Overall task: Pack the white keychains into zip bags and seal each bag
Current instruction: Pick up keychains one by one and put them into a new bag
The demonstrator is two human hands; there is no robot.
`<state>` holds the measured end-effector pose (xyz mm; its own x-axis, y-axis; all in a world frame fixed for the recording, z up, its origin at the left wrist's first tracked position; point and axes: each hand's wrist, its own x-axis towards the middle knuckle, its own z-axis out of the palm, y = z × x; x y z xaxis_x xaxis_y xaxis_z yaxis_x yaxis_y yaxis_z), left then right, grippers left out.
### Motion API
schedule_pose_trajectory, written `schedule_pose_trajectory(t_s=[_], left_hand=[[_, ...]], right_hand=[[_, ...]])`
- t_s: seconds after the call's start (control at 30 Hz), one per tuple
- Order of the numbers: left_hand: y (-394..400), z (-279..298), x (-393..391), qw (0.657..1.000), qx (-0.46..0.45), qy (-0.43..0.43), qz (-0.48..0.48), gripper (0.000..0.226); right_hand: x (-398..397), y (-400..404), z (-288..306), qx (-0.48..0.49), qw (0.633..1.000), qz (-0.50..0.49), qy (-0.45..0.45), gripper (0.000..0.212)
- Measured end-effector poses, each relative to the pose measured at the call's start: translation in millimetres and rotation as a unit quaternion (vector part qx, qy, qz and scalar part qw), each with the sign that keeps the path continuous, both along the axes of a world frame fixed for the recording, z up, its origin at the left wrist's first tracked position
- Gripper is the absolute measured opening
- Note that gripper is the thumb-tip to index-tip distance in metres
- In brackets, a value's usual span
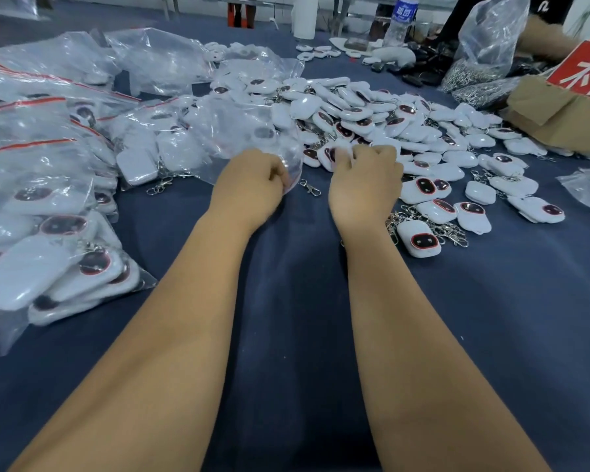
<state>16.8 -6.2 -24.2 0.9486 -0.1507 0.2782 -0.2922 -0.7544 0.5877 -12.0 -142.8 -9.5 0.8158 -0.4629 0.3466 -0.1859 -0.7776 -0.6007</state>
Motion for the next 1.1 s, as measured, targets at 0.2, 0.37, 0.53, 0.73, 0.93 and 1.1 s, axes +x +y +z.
schedule_pose_trajectory(t_s=[0.2, 0.37, 0.53, 0.73, 0.93, 1.1], left_hand=[[-13.3, 3.2, 0.3, 0.998, 0.021, 0.003, 0.066, 0.02], [-15.5, 0.2, -5.7, 0.996, -0.032, -0.01, 0.077, 0.021], [-8.7, 3.1, -9.4, 0.968, -0.213, 0.0, 0.131, 0.034], [-10.2, 8.7, -16.5, 0.96, -0.263, -0.007, 0.094, 0.034], [-16.6, 10.4, -19.5, 0.944, -0.32, 0.02, 0.081, 0.031], [-20.6, 9.4, -20.4, 0.919, -0.386, 0.055, 0.062, 0.022]], right_hand=[[-0.2, 31.3, 9.3, 0.531, 0.813, 0.209, -0.116, 0.027], [5.6, 30.9, 2.1, 0.584, 0.782, 0.209, -0.058, 0.022], [8.3, 30.7, -3.4, 0.539, 0.806, 0.241, -0.042, 0.02], [7.2, 32.8, -7.7, 0.459, 0.845, 0.271, -0.042, 0.022], [7.6, 35.1, -10.6, 0.459, 0.846, 0.266, -0.048, 0.016], [6.9, 33.5, -10.7, 0.465, 0.844, 0.265, -0.038, 0.012]])
